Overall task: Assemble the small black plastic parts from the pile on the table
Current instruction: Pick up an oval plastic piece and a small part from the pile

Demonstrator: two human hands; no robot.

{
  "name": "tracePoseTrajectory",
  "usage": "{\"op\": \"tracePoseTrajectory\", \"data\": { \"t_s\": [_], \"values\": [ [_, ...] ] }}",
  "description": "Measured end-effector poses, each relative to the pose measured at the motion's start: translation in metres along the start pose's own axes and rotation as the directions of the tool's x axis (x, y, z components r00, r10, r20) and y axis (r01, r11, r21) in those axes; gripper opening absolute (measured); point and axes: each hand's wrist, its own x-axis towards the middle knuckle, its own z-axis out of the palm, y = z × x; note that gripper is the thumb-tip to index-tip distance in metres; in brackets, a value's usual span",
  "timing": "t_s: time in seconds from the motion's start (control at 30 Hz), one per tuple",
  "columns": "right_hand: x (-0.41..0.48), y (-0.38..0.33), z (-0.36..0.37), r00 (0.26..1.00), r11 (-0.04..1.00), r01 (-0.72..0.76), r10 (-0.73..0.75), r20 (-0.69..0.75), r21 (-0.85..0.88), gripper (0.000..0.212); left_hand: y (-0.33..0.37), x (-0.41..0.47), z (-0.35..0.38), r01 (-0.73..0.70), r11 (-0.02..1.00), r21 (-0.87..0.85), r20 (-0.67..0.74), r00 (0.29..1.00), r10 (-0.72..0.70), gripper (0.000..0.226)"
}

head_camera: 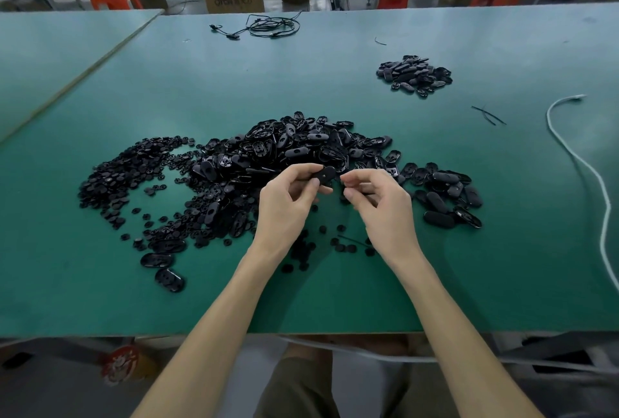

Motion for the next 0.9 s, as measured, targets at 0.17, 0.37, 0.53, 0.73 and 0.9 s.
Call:
{"op": "tracePoseTrajectory", "data": {
  "t_s": [0.17,0.37,0.53,0.73,0.9],
  "values": [
    [0.0005,0.0017,-0.002,0.999,0.997,-0.037,0.037,-0.01,0.067,0.024,-0.0004,-0.0006,0.0002,0.005,1.0,-0.018,0.014,1.0,-0.005,0.018],
    [0.0017,0.0019,-0.004,0.998,0.994,-0.041,0.045,-0.046,0.098,0.018,-0.001,-0.0005,-0.0005,0.004,1.0,-0.026,0.015,1.0,-0.003,0.016],
    [0.002,0.0034,-0.0036,0.995,0.985,-0.07,0.079,-0.057,0.159,0.014,-0.0022,0.0003,-0.0012,-0.005,1.0,0.01,0.028,1.0,0.004,0.015],
    [0.0009,0.0062,-0.004,0.997,0.982,-0.07,0.075,-0.025,0.177,0.012,-0.0036,0.0002,-0.0014,-0.012,0.999,0.03,0.045,0.999,0.01,0.016],
    [0.0008,0.0065,-0.0036,0.997,0.98,-0.059,0.065,-0.029,0.188,0.014,-0.0058,0.0001,0.0001,-0.014,0.999,0.031,0.05,0.999,0.012,0.017]
  ]
}}
